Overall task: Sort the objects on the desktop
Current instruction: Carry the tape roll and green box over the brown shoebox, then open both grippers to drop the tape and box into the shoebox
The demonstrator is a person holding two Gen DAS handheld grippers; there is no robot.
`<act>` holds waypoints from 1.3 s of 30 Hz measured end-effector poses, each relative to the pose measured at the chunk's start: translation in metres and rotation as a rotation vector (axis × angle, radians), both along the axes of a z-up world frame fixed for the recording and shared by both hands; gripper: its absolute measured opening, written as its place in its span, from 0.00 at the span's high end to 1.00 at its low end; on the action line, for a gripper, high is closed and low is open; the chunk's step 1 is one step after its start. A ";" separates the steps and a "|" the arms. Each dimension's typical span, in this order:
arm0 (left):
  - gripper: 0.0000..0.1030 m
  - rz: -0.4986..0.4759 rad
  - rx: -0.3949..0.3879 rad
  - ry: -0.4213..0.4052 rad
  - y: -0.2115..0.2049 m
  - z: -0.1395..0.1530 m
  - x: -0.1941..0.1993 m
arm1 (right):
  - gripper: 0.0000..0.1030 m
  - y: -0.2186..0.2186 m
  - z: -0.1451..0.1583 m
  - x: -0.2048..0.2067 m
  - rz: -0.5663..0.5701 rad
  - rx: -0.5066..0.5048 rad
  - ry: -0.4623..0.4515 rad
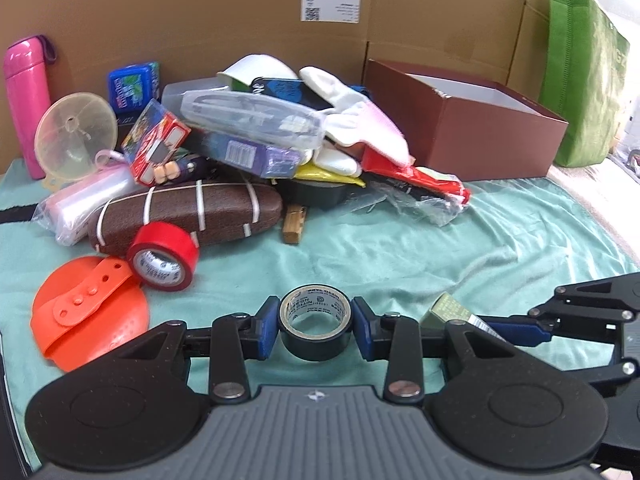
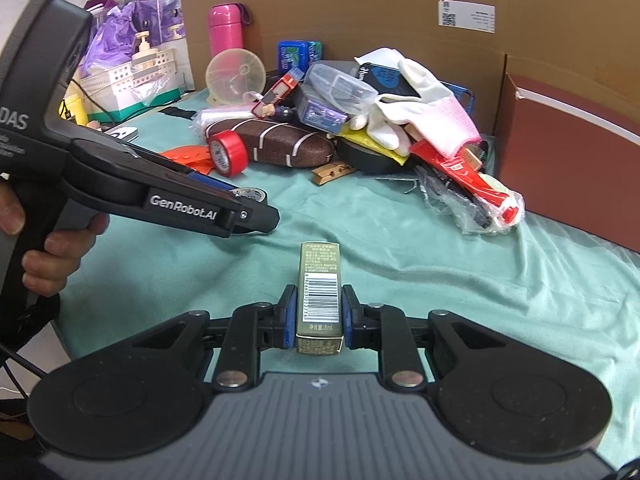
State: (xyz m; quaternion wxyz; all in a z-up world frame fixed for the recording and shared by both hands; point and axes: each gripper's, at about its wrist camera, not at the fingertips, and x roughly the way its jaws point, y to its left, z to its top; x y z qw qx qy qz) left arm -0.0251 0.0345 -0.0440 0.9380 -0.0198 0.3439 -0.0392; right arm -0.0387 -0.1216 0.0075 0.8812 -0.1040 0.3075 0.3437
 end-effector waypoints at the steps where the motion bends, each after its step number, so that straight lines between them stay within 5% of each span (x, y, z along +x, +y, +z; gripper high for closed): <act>1: 0.61 -0.010 0.001 -0.001 -0.002 0.001 0.001 | 0.80 -0.002 0.000 0.001 -0.004 0.002 -0.002; 10: 0.61 -0.122 -0.015 -0.037 -0.028 0.024 0.018 | 0.80 -0.027 0.015 0.016 -0.079 0.022 -0.054; 20: 0.61 -0.229 -0.099 -0.145 -0.067 0.081 0.067 | 0.80 -0.079 0.077 0.057 -0.253 0.025 -0.278; 27: 0.61 -0.208 -0.179 -0.154 -0.091 0.109 0.128 | 0.80 -0.100 0.111 0.107 -0.368 0.013 -0.385; 39: 0.61 -0.102 -0.164 -0.106 -0.110 0.096 0.222 | 0.80 -0.101 0.096 0.204 -0.457 -0.018 -0.304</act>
